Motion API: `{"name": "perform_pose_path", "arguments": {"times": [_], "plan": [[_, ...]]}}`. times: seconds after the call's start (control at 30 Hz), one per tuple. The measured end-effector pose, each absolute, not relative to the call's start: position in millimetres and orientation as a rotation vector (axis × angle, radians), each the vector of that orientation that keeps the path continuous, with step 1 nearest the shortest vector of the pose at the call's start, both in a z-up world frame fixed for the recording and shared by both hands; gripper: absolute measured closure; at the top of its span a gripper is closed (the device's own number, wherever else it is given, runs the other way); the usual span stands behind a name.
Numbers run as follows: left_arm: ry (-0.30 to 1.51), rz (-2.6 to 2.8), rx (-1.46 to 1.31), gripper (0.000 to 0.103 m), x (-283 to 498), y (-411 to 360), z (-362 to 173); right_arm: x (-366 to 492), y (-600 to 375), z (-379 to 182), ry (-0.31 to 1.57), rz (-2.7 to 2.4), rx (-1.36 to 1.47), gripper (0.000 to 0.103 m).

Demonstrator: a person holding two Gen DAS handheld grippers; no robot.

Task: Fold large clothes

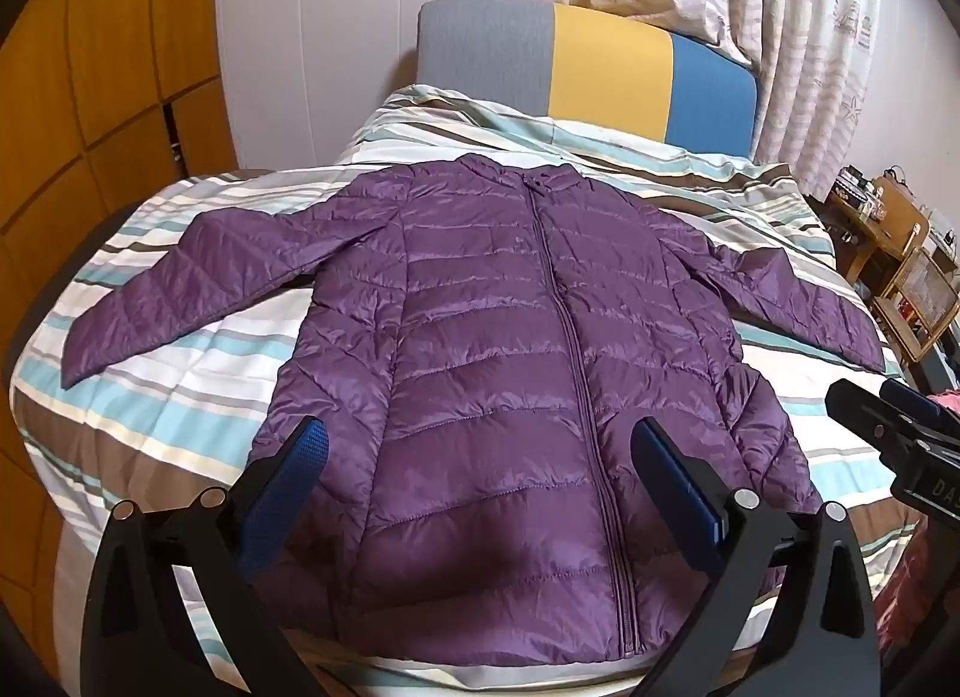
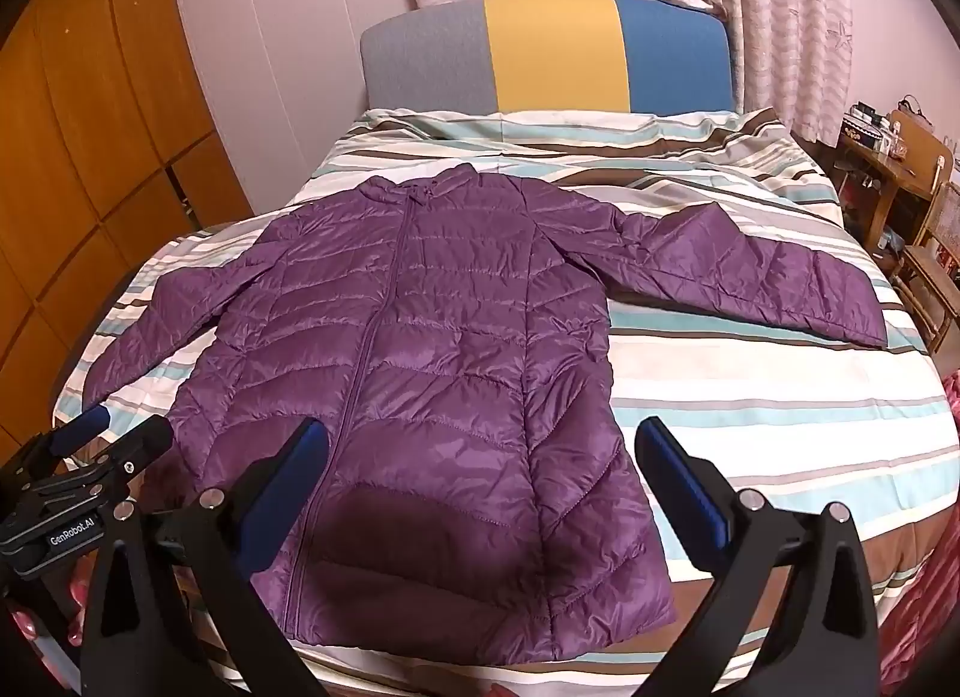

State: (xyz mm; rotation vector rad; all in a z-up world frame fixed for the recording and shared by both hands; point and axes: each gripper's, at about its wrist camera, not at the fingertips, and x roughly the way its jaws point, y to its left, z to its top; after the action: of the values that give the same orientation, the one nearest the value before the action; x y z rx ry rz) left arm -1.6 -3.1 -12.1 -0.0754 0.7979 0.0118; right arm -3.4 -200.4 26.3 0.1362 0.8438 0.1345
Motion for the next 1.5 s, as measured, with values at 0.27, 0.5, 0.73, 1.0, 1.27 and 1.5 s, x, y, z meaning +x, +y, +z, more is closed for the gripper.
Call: {"name": "perform_pose_path", "arguments": {"times": [0.27,0.5,0.73,1.0,1.27,1.5], "plan": [[0.802,0.012,-0.076,0.003,-3.3,-5.2,-13.7,-2.9,-199.5,24.7,0.852,0.135,0.13,0.002],[0.809,0.012,-0.081,0.003,-4.0,-6.3,-16.5,-1.8,-199.4,24.8,0.844,0.134,0.131,0.002],[0.821,0.01,-0.091,0.003,-2.1,-3.9,-16.3,-2.5,-198.5,22.9,0.842,0.129,0.128,0.002],[0.826,0.011,-0.092,0.003,-2.2,-3.2,-16.2,-2.5,-197.3,21.8,0.837,0.126,0.113,0.002],[0.837,0.011,-0.096,0.003,-2.2,-3.4,-17.9,-2.1,-197.7,20.4,0.844,0.128,0.123,0.002],[0.872,0.017,-0.115,0.003,5.9,0.0,-25.6,1.7,-199.9,15.0,0.873,0.135,0.155,0.002]]}}
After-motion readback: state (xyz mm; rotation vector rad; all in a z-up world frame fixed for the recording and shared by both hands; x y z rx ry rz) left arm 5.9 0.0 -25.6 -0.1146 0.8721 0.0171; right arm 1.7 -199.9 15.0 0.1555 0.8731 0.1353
